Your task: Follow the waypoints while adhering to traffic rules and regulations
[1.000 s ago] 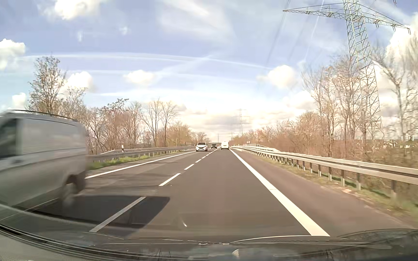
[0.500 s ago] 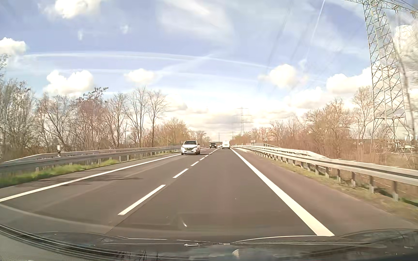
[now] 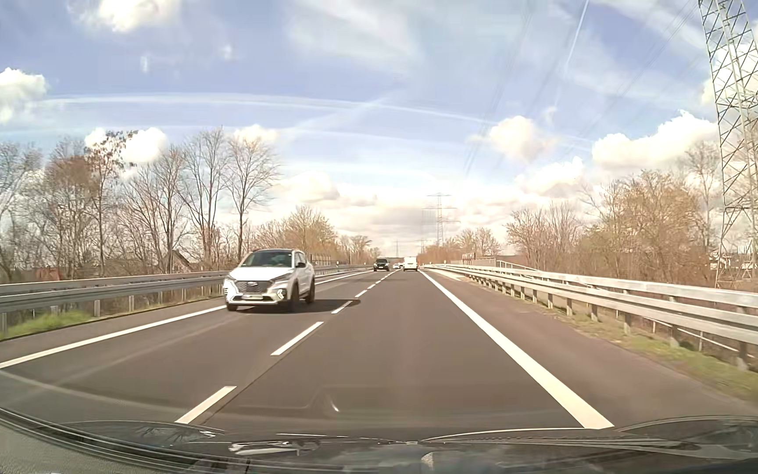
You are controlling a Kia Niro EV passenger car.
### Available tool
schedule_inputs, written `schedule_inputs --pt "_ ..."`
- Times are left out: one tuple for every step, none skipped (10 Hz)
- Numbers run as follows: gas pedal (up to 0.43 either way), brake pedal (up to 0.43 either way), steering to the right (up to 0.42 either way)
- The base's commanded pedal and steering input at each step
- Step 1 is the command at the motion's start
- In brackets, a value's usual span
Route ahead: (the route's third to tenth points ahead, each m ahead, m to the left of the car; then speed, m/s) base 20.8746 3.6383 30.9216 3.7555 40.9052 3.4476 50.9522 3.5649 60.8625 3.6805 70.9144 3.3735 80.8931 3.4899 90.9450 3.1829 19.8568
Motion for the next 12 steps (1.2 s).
schedule_inputs --pt "0.000 0.000 -0.001" --pt "0.000 0.000 -0.001" --pt "0.000 0.000 0.000" --pt "0.000 0.000 -0.001" --pt "0.000 0.000 -0.001" --pt "0.000 0.000 0.000" --pt "0.000 0.000 -0.001" --pt "0.000 0.000 -0.001" --pt "0.000 0.000 0.000" --pt "0.000 0.000 -0.001" --pt "0.000 0.000 -0.001" --pt "0.000 0.000 -0.001"
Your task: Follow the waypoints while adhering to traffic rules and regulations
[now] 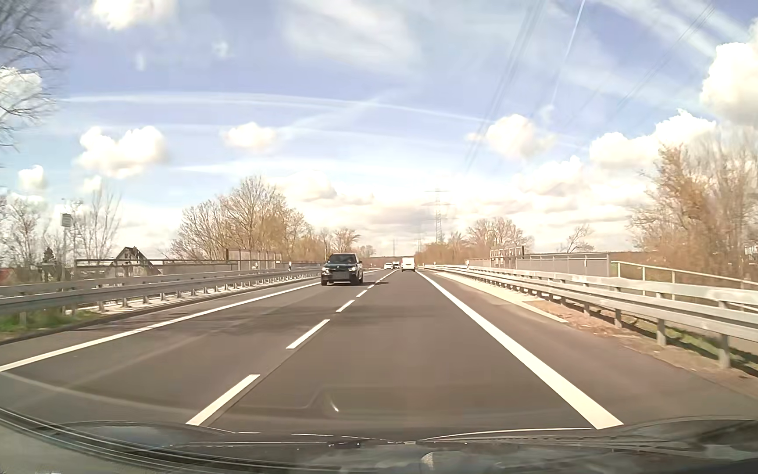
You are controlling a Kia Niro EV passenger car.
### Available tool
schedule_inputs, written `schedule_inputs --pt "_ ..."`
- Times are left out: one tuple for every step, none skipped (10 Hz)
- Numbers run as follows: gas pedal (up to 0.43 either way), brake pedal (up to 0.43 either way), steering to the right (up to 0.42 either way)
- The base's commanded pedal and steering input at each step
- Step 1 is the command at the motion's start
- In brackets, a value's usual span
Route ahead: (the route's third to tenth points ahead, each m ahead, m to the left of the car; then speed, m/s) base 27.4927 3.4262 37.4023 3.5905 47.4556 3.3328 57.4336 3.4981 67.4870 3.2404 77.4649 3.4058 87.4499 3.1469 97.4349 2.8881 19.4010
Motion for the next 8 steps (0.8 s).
schedule_inputs --pt "0.000 0.000 -0.001" --pt "0.000 0.000 0.000" --pt "0.000 0.000 0.000" --pt "0.000 0.000 0.000" --pt "0.000 0.000 0.000" --pt "0.000 0.000 0.000" --pt "0.000 0.000 -0.001" --pt "0.000 0.000 -0.001"
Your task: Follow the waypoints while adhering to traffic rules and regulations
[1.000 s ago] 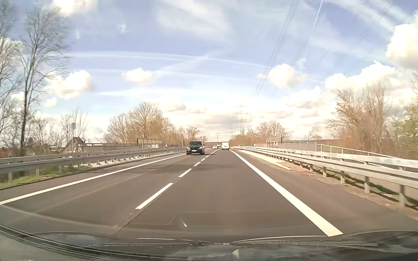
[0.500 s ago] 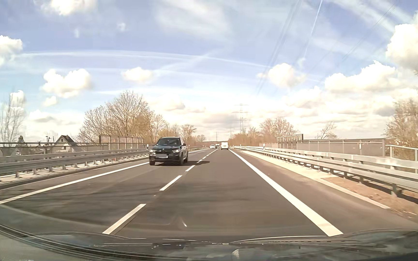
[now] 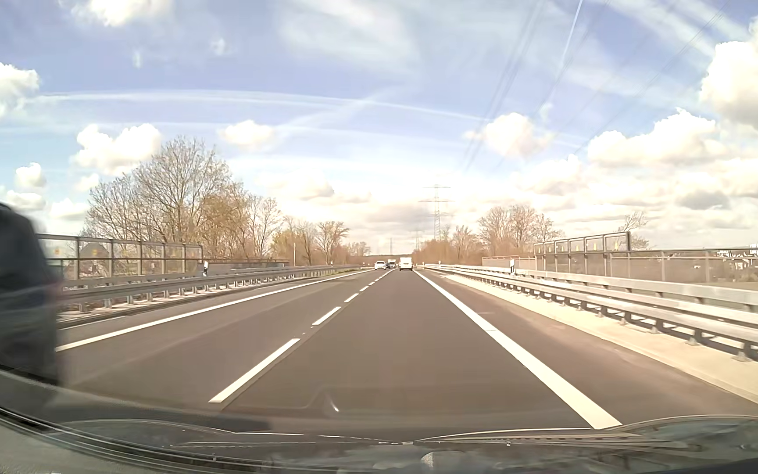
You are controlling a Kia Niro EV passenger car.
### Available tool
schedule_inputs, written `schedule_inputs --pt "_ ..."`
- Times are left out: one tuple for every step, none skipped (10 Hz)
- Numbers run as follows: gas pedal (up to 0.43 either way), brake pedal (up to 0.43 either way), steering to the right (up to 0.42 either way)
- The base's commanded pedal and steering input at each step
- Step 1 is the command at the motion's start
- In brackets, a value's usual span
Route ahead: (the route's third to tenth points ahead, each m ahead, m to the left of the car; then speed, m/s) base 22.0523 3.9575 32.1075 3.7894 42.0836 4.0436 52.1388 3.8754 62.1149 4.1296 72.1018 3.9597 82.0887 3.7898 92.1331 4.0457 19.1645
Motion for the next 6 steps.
schedule_inputs --pt "0.000 0.000 -0.002" --pt "0.000 0.000 -0.002" --pt "0.000 0.000 -0.001" --pt "0.000 0.000 -0.002" --pt "0.000 0.000 -0.002" --pt "0.000 0.000 -0.002"
